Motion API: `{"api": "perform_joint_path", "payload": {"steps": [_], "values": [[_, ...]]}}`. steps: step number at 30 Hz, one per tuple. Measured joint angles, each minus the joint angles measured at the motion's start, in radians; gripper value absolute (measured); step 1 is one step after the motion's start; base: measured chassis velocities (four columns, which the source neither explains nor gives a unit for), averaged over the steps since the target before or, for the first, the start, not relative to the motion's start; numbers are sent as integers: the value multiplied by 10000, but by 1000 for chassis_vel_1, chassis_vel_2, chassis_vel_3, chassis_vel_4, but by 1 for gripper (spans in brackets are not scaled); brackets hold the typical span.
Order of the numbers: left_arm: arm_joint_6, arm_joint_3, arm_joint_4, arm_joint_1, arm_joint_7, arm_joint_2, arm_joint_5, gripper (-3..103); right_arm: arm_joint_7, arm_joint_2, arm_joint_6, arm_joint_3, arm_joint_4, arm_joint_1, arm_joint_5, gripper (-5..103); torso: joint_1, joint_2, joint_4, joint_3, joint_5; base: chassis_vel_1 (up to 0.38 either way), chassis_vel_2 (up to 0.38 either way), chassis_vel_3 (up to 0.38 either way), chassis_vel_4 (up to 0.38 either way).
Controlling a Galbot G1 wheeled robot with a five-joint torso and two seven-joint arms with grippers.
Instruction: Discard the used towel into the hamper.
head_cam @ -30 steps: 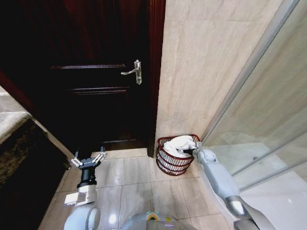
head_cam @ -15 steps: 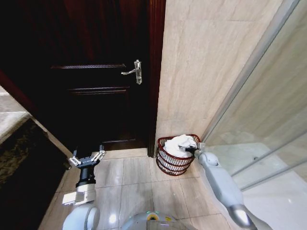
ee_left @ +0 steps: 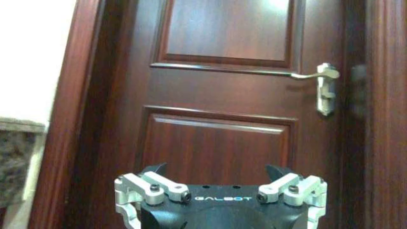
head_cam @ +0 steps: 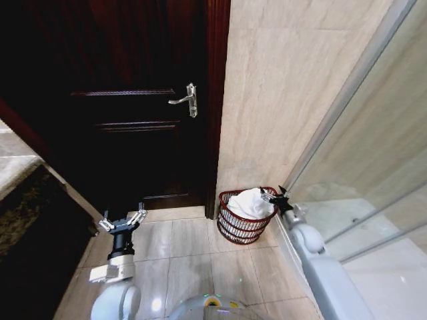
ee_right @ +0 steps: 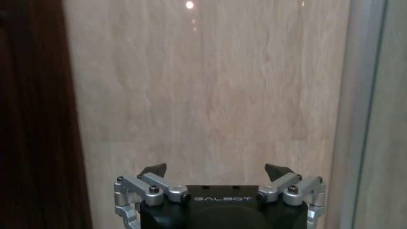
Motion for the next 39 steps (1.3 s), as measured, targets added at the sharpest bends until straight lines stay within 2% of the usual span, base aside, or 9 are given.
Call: {"api": "perform_joint_path", "payload": {"steps": [5,11,19,25,29,39], "values": [[-470,156,559,33,510,-8,194,100,-42,520,697,554,1261,-1542,-511,100,-1,0,-1,0,-3,0,0,0,0],[-792,131,1138,14,699,-10,119,100,-341,1040,882,857,1845,-2508,-868,100,-1,0,0,-1,-3,0,0,0,0],[-775,-6,1150,-2,916,-8,-278,100,-510,1706,792,739,2084,-2585,-1322,100,-1,0,3,1,-3,0,0,0,0],[-734,10,1300,-123,1097,-7,-522,100,-852,2301,598,547,2424,-2800,-2066,100,0,0,1,1,-3,0,0,0,0],[-692,78,1394,-157,1107,-7,-525,100,-884,2468,627,552,2529,-3067,-2117,100,2,0,1,2,-3,0,0,0,0],[-456,113,1566,-247,1084,18,-627,100,-875,2369,769,666,2390,-3196,-1984,100,0,1,-1,1,-2,27,-37,-30,36]]}}
